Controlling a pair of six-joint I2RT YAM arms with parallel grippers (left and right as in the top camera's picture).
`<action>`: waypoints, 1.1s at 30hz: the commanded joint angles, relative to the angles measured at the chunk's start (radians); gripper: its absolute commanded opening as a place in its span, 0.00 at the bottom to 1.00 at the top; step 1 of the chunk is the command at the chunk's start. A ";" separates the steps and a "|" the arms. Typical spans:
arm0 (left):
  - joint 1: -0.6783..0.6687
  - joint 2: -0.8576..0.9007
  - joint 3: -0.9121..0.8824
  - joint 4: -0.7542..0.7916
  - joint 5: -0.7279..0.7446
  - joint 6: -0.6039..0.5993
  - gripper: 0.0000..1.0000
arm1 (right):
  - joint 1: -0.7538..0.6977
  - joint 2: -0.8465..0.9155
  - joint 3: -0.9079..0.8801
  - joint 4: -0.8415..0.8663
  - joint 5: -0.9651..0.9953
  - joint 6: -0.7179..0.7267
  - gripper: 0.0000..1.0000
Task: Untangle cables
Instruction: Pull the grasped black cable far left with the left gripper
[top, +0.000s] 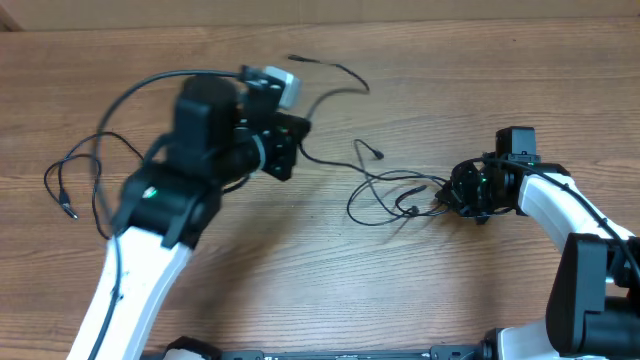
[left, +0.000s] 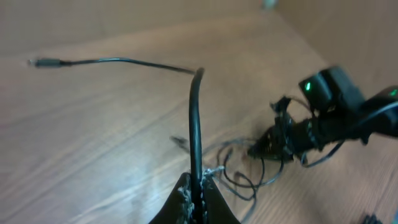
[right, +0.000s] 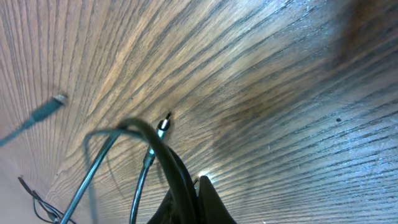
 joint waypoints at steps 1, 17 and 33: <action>0.060 -0.085 0.023 0.011 0.008 -0.046 0.04 | 0.005 -0.018 0.000 0.002 0.028 0.004 0.04; 0.409 -0.156 0.023 -0.011 -0.201 -0.209 0.04 | 0.004 -0.018 0.000 -0.018 0.224 0.004 0.04; 0.560 0.004 0.023 -0.087 -0.093 -0.268 0.04 | 0.003 -0.018 0.000 -0.072 0.377 0.101 0.07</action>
